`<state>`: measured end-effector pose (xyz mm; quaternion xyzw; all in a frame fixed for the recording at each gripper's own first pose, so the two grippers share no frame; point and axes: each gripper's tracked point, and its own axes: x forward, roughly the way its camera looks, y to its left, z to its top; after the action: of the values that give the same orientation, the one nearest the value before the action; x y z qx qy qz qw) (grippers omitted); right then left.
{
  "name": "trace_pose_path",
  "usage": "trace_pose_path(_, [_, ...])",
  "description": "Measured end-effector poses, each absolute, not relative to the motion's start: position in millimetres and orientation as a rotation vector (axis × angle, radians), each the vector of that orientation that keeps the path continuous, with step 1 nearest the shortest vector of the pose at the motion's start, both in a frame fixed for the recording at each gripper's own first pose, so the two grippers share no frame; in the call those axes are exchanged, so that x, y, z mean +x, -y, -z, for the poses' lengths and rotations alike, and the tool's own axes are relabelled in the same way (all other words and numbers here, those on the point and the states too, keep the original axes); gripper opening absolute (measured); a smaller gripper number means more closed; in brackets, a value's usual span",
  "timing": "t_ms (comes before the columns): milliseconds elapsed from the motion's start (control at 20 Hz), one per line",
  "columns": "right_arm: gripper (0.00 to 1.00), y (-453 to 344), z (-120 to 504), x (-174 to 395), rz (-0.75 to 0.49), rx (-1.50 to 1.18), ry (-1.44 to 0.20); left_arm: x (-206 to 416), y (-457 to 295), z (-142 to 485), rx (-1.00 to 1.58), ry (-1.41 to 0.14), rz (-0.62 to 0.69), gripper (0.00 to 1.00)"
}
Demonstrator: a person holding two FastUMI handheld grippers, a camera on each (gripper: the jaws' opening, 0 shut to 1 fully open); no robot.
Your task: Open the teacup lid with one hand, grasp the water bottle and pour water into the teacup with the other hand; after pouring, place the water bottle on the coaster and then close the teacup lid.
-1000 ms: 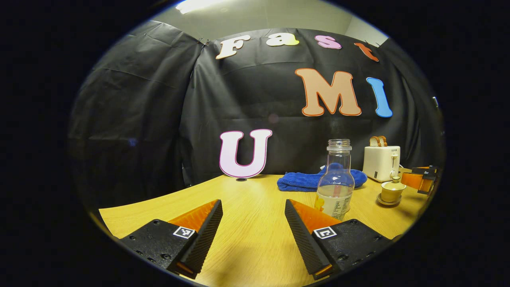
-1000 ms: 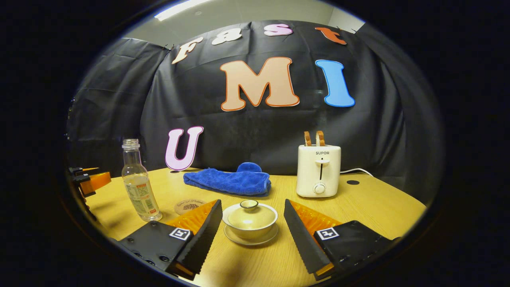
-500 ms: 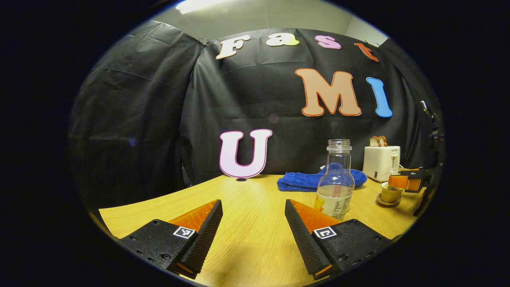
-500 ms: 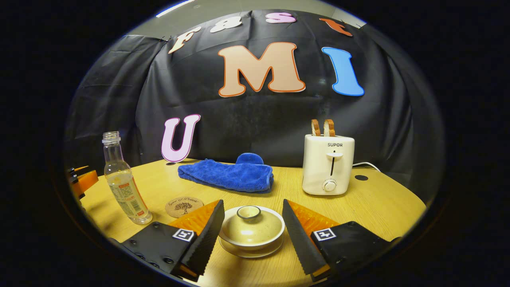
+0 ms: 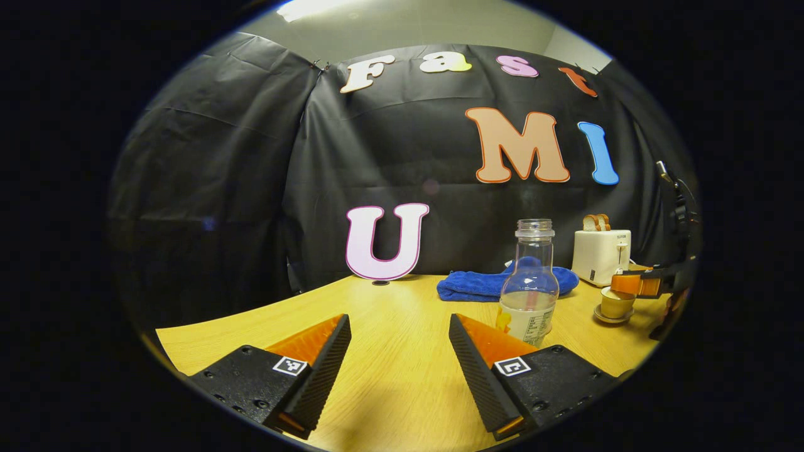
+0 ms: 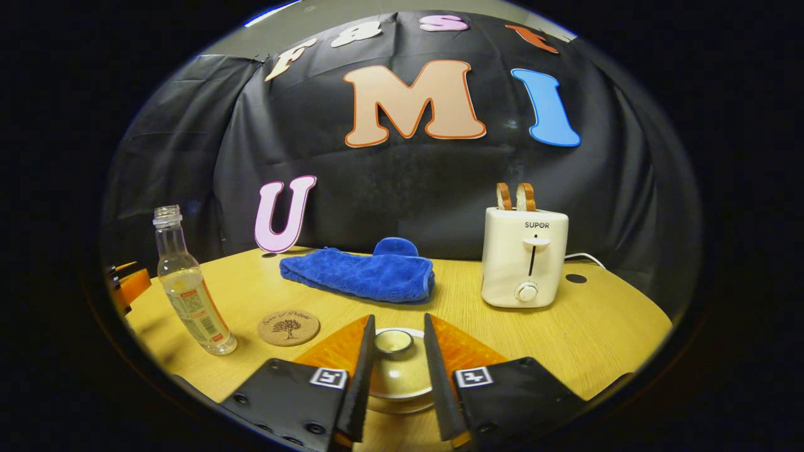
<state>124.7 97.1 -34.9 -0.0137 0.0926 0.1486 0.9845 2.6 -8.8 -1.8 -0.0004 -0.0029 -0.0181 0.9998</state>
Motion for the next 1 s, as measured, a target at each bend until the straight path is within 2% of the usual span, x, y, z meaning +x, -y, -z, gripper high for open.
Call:
trace_pose_path(50, [0.35, -98, 36, 126, -0.301, -0.034, -0.181, 2, 9, 2, -0.001, 0.006, 0.036, 0.92])
trace_pose_path(100, [0.34, -99, 36, 126, -0.303, -0.042, -0.180, 2, 9, 2, -0.001, 0.006, 0.036, 0.92])
trace_pose_path(650, [0.35, -90, 22, 112, -0.288, -0.007, -0.095, 2, 16, 2, -0.002, 0.009, 0.068, 0.92])
trace_pose_path(800, [0.35, -86, 15, 93, -0.295, 0.003, -0.059, 2, 32, 1, -0.004, 0.009, 0.139, 0.92])
trace_pose_path(1000, [0.35, -71, 7, 67, -0.274, 0.010, -0.013, -6, 70, 1, -0.010, 0.013, 0.327, 0.91])
